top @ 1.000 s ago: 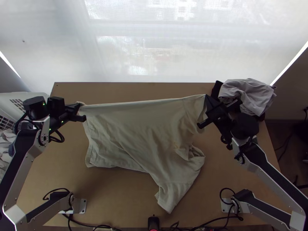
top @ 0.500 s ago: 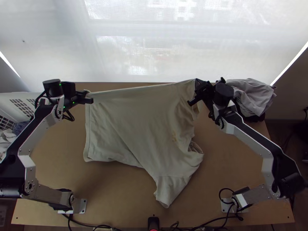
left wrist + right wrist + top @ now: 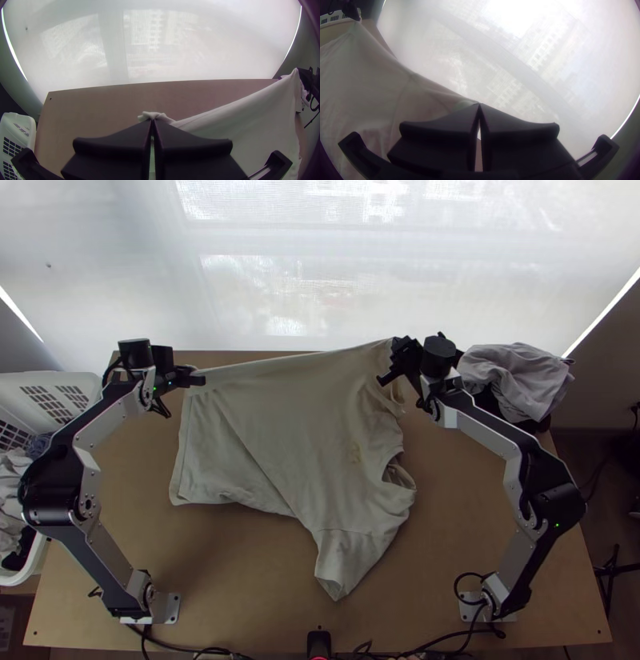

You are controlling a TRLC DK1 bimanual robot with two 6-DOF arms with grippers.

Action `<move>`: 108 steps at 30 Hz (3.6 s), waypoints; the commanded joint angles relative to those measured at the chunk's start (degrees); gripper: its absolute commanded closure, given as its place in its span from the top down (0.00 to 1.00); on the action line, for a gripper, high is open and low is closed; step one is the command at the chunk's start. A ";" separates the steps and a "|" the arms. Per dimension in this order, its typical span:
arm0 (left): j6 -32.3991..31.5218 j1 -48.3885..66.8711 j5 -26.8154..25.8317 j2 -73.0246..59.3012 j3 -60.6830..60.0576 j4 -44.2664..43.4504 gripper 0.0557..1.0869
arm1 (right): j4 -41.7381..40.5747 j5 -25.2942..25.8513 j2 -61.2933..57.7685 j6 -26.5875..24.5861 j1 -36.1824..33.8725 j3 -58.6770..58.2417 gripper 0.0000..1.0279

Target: Fold the t-shirt

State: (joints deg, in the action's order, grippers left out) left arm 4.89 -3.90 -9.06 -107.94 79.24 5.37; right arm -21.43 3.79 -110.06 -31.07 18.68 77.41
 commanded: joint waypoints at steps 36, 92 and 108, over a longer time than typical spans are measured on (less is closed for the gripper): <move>-0.23 -1.11 -4.48 -13.88 24.82 31.72 0.64 | 0.07 0.43 -12.46 5.05 5.41 6.88 0.02; 1.71 1.09 1.41 -16.60 27.46 35.42 0.04 | 0.16 0.51 -11.32 4.97 4.97 7.58 0.02; 1.09 0.91 1.50 -19.06 35.37 32.87 0.03 | 0.25 0.69 -14.48 3.91 3.91 12.07 0.02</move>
State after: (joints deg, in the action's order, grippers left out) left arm 6.35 -2.81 -7.66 -125.43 110.37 39.94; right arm -21.23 4.43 -122.56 -26.63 23.14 86.65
